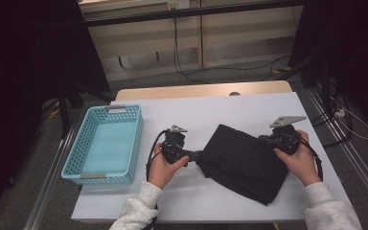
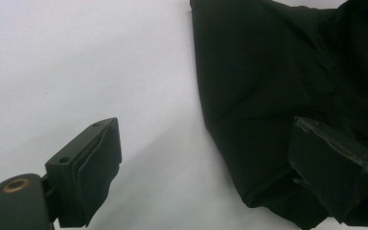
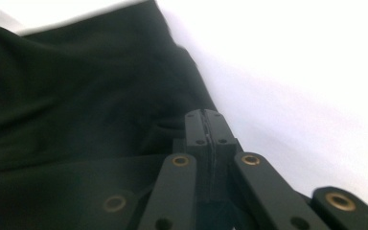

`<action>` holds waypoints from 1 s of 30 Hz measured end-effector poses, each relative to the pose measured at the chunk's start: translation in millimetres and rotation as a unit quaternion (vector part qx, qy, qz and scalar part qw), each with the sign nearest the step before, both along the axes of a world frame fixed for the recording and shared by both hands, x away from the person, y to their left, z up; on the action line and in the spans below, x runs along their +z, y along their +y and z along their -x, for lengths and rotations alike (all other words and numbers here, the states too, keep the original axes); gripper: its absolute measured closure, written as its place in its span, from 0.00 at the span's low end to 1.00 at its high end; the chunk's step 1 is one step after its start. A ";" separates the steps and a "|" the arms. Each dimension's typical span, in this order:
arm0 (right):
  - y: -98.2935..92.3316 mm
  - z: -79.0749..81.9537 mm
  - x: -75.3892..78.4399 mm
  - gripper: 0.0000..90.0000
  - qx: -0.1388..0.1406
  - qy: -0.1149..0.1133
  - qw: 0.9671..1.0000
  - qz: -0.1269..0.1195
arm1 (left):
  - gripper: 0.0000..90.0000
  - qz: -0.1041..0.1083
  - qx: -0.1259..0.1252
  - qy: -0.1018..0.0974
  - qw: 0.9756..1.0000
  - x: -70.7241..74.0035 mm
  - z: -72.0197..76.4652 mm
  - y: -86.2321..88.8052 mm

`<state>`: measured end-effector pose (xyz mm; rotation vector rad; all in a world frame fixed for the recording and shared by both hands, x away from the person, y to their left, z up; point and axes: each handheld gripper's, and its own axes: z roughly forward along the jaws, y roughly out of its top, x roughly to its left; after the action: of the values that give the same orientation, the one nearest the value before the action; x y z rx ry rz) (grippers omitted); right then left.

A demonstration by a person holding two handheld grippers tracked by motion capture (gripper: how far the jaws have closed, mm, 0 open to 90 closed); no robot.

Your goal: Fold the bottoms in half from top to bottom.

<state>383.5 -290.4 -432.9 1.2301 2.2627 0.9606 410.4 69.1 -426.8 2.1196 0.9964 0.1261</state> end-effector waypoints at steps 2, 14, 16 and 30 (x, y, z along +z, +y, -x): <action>-2.2 -5.2 -8.5 0.99 -0.004 0.017 1.000 0.005 | 0.13 -0.002 0.000 0.002 1.000 -0.7 -0.1 0.1; -15.8 -7.1 -21.7 0.67 -0.048 0.041 0.998 -0.015 | 0.13 0.001 0.004 0.003 1.000 -1.9 0.4 1.3; -17.5 -7.6 -23.2 0.72 -0.056 0.052 0.996 -0.034 | 0.13 0.001 0.005 0.003 1.000 -1.4 -0.3 2.3; -5.9 12.1 1.1 0.94 -0.048 0.048 0.997 -0.021 | 0.13 -0.001 0.002 -0.003 1.000 1.7 0.6 2.4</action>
<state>371.3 -296.3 -431.7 1.4169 2.2423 0.9369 409.9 71.4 -425.1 2.1179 0.9968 0.1354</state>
